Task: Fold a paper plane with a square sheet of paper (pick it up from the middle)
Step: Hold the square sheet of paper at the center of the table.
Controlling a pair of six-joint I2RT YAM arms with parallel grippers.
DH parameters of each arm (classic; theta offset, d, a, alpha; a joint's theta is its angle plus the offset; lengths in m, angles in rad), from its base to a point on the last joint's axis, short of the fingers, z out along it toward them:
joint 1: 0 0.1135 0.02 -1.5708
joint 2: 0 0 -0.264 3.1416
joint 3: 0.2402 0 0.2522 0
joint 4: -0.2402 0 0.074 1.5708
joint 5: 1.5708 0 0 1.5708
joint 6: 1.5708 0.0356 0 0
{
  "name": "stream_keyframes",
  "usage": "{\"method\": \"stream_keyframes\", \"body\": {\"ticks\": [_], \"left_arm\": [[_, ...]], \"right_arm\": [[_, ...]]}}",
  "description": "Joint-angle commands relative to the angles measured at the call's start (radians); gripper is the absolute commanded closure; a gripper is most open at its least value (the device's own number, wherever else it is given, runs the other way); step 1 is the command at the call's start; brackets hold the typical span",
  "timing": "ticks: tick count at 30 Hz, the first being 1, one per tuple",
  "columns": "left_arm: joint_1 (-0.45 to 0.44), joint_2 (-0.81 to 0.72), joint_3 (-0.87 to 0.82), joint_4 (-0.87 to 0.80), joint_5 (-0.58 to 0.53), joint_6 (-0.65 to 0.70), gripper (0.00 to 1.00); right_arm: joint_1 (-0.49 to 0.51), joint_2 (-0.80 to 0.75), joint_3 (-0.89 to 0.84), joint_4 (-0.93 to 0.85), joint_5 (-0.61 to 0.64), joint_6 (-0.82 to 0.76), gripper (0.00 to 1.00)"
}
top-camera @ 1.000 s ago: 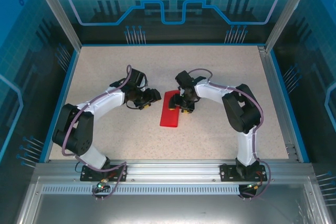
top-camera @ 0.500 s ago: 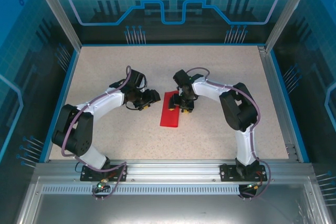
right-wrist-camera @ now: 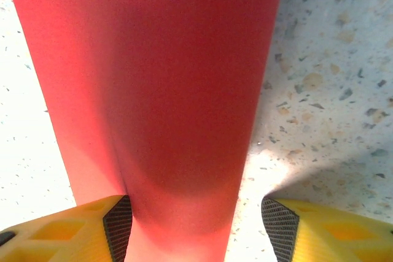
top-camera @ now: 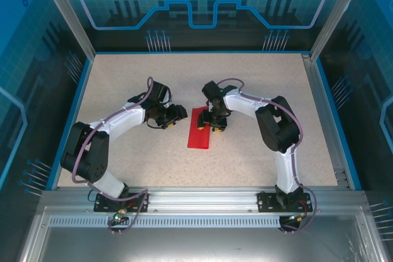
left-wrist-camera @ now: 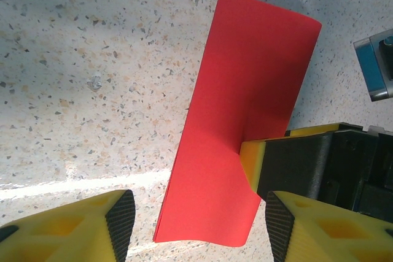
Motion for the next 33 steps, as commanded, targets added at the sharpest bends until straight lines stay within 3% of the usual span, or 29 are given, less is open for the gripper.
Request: {"method": "stream_keyframes", "body": {"ticks": [1,20,33], "left_arm": [[0.005,-0.006,-0.008,-0.018,0.01,0.004,0.38],[0.005,0.004,-0.007,-0.011,0.026,0.004,0.39],[0.006,0.016,-0.002,-0.004,0.042,0.0,0.39]], "right_arm": [[-0.007,0.077,-0.03,-0.057,0.067,-0.003,0.37],[-0.02,0.076,-0.03,-0.064,0.057,-0.055,0.4],[-0.017,0.067,-0.049,-0.02,0.061,0.047,0.36]]}}
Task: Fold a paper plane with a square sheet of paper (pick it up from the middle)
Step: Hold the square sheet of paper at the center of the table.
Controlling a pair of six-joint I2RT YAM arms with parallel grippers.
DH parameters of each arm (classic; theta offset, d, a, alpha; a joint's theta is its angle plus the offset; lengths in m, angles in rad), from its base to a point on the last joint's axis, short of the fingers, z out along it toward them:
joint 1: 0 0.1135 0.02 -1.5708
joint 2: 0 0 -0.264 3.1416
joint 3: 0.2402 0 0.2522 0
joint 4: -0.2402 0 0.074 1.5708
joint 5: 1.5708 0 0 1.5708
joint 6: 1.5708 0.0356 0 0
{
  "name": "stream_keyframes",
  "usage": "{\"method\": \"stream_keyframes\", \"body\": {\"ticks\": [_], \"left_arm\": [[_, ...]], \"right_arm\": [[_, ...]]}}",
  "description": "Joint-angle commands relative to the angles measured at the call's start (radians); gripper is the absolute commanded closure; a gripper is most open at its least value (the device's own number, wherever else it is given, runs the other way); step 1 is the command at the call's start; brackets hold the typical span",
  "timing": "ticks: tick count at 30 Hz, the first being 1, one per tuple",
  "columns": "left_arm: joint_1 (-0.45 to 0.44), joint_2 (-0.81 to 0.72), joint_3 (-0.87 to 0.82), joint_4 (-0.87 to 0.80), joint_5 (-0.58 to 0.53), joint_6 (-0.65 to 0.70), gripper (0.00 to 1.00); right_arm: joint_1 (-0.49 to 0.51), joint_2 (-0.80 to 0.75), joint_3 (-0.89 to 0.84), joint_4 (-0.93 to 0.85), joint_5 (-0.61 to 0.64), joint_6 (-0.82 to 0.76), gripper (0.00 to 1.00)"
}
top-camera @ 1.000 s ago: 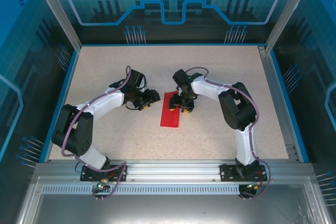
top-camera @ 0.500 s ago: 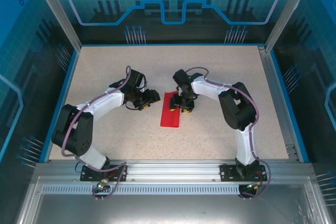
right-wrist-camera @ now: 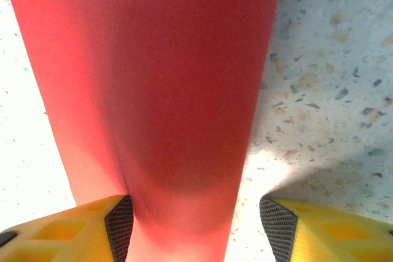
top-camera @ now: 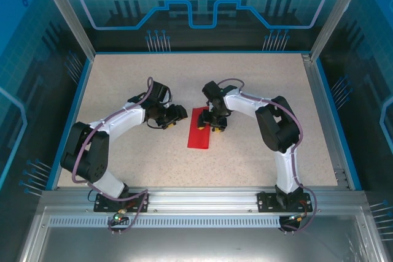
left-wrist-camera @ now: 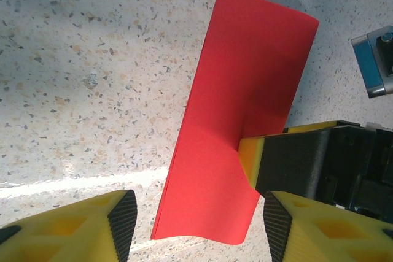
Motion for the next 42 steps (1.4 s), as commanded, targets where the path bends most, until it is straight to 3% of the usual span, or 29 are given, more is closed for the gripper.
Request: {"method": "stream_keyframes", "body": {"ticks": [1,19,23,27,33,42], "left_arm": [[0.004,0.015,-0.002,-0.007,0.03,-0.001,0.39],[0.004,0.018,-0.008,0.001,0.036,0.002,0.43],[0.005,0.018,-0.012,0.008,0.04,0.002,0.5],[0.003,0.03,-0.013,0.034,0.073,-0.001,0.64],[-0.002,0.083,0.01,0.072,0.116,-0.015,0.98],[-0.033,0.2,0.066,0.119,0.144,-0.026,1.0]], "right_arm": [[-0.016,0.065,-0.047,-0.02,0.064,0.035,0.36],[-0.007,0.107,-0.017,-0.062,0.094,0.016,0.36],[-0.007,0.112,-0.021,-0.062,0.093,0.02,0.36],[-0.007,0.114,-0.02,-0.062,0.092,0.019,0.36],[-0.005,0.114,-0.027,-0.056,0.095,0.025,0.36],[-0.002,0.122,-0.027,-0.056,0.093,0.031,0.36]]}}
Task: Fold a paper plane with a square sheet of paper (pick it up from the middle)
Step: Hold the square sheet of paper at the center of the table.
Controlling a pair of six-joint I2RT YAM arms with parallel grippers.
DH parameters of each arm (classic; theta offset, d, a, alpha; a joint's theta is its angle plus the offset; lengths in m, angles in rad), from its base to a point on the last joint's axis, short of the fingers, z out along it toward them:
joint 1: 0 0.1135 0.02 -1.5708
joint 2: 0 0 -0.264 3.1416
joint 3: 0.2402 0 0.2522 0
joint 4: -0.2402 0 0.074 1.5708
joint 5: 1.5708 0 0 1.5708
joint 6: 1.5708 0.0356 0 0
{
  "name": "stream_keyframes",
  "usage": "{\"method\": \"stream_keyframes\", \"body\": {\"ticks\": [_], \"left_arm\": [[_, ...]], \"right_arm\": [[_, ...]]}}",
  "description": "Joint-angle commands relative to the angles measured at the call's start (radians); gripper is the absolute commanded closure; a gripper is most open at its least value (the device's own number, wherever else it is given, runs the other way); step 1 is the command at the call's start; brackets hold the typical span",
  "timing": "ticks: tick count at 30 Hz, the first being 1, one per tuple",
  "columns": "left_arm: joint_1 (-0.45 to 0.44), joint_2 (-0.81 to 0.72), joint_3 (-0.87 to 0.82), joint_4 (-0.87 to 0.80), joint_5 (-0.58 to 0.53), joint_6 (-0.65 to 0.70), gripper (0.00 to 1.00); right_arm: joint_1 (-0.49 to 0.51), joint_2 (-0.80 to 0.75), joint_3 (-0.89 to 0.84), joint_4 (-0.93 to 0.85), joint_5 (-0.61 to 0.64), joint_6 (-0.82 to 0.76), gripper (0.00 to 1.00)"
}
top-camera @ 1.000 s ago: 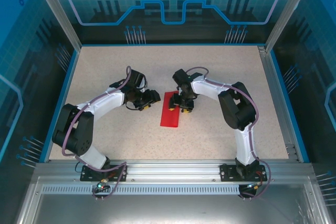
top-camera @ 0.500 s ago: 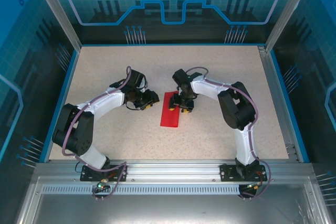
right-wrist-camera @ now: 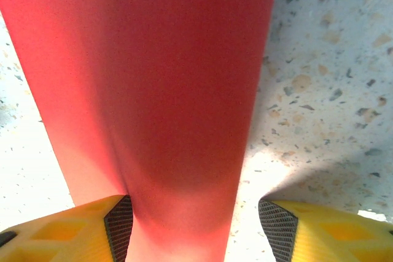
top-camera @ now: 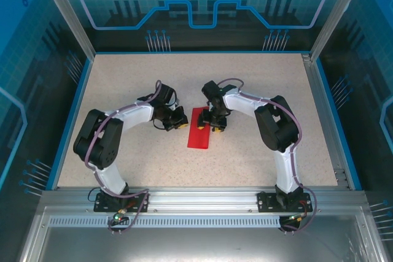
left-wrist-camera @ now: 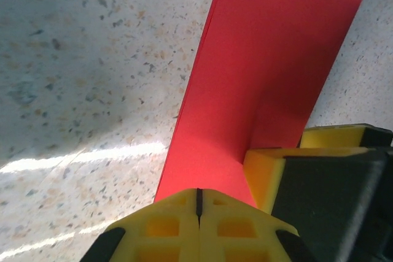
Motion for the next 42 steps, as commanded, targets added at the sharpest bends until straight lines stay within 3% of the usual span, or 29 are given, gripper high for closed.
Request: {"method": "stream_keyframes", "body": {"ticks": [1,33,42], "left_arm": [[-0.016,0.032,0.044,0.034,0.038,-0.008,1.0],[-0.054,0.212,0.087,0.035,0.009,0.009,1.0],[-0.054,0.217,0.074,0.039,0.002,0.014,1.0]], "right_arm": [[-0.001,0.106,-0.047,-0.036,0.087,0.007,0.36],[0.0,0.087,-0.005,-0.037,0.078,-0.013,0.34],[-0.041,-0.147,-0.071,0.076,0.048,-0.036,0.32]]}}
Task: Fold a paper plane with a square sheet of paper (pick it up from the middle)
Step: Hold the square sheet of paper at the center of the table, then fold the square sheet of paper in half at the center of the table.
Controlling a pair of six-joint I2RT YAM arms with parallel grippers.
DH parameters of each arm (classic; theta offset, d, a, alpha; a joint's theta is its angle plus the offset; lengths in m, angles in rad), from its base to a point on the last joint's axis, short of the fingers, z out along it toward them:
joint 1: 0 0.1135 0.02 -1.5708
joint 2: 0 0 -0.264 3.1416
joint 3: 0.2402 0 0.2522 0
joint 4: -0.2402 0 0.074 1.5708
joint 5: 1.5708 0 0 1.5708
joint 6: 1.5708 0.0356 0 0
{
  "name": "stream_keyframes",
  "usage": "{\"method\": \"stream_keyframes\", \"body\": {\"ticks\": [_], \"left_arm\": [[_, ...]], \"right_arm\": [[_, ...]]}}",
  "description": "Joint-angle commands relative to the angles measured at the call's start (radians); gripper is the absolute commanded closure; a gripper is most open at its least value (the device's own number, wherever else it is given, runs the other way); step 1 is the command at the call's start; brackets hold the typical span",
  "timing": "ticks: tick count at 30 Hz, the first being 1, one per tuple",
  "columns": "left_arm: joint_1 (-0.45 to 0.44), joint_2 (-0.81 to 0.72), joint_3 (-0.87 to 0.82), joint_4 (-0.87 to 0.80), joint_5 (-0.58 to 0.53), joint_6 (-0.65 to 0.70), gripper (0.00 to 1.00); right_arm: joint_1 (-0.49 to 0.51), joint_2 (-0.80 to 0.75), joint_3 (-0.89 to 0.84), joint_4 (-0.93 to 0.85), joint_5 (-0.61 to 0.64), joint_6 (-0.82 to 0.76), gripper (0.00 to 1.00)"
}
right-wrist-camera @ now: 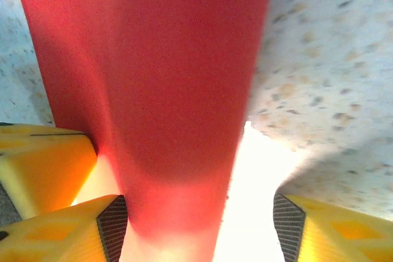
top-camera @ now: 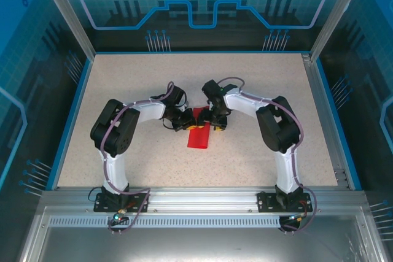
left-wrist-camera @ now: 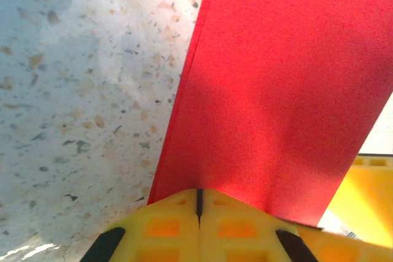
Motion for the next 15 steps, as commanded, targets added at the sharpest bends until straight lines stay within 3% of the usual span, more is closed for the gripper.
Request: {"method": "stream_keyframes", "body": {"ticks": [1,5,7,11,15], "left_arm": [[-0.008,0.032,-0.019,-0.019,-0.03,0.011,1.0],[-0.007,0.035,-0.018,-0.018,-0.029,0.013,1.0],[-0.007,0.037,-0.018,-0.018,-0.029,0.013,1.0],[-0.008,0.039,-0.018,-0.018,-0.027,0.015,1.0],[-0.008,0.039,-0.018,-0.017,-0.027,0.015,1.0]], "right_arm": [[-0.044,-0.129,-0.075,0.095,-0.004,-0.009,0.35],[-0.053,-0.196,-0.188,0.279,-0.137,0.02,0.66],[-0.046,-0.2,-0.224,0.356,-0.186,0.04,0.76],[-0.041,-0.184,-0.271,0.465,-0.239,0.074,0.88],[-0.047,-0.156,-0.302,0.498,-0.252,0.078,0.93]]}}
